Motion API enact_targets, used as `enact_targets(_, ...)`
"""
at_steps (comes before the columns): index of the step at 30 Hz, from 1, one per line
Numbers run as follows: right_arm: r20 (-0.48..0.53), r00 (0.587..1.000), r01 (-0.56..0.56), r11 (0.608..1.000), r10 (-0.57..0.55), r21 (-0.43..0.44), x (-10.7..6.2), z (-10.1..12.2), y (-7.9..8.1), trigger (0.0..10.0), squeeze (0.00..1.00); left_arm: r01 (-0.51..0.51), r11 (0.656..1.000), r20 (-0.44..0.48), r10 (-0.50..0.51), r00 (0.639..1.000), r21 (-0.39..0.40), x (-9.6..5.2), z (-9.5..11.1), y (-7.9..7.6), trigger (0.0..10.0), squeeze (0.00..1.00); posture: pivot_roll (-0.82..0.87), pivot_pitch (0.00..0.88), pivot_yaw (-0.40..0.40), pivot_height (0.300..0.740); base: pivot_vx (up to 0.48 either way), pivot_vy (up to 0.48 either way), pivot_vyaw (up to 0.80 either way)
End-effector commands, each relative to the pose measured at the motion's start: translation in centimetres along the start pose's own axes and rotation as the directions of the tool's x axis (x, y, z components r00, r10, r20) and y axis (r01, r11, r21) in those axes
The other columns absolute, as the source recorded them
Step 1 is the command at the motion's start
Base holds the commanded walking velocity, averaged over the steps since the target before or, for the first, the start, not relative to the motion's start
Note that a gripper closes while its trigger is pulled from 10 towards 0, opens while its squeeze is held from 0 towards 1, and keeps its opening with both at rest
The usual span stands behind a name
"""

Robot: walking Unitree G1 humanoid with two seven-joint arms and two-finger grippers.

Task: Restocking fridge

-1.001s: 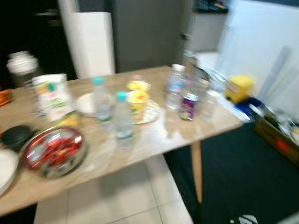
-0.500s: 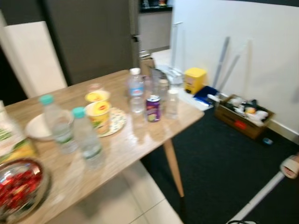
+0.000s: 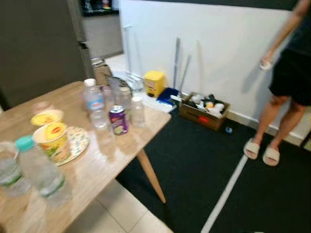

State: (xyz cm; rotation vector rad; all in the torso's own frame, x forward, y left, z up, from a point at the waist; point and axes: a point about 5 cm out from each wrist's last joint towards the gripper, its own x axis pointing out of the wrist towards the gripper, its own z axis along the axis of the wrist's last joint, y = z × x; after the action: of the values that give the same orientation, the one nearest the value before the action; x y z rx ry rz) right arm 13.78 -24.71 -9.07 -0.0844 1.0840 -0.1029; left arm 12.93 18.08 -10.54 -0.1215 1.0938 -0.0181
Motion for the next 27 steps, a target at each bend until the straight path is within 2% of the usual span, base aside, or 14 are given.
enact_targets(1,0.005,1.0,0.004,1.0,-0.004,0.008,0.01,0.19,-0.11,10.0,0.0,-0.002,1.0,-0.011,0.002,1.0,-0.001,-0.04,-0.36,-0.06,10.0,0.0,-0.08,0.0,0.002,0.74,0.0,0.0,-0.8)
enact_targets(27,-0.006,1.0,-0.007,1.0,0.007,0.006,0.0,-0.05,0.02,10.0,0.0,-0.004,0.999,0.007,0.004,1.0,0.045,0.0,-0.12,-0.21,10.0,0.0,-0.08,0.0,-0.002,0.74,0.0,0.0,-0.8)
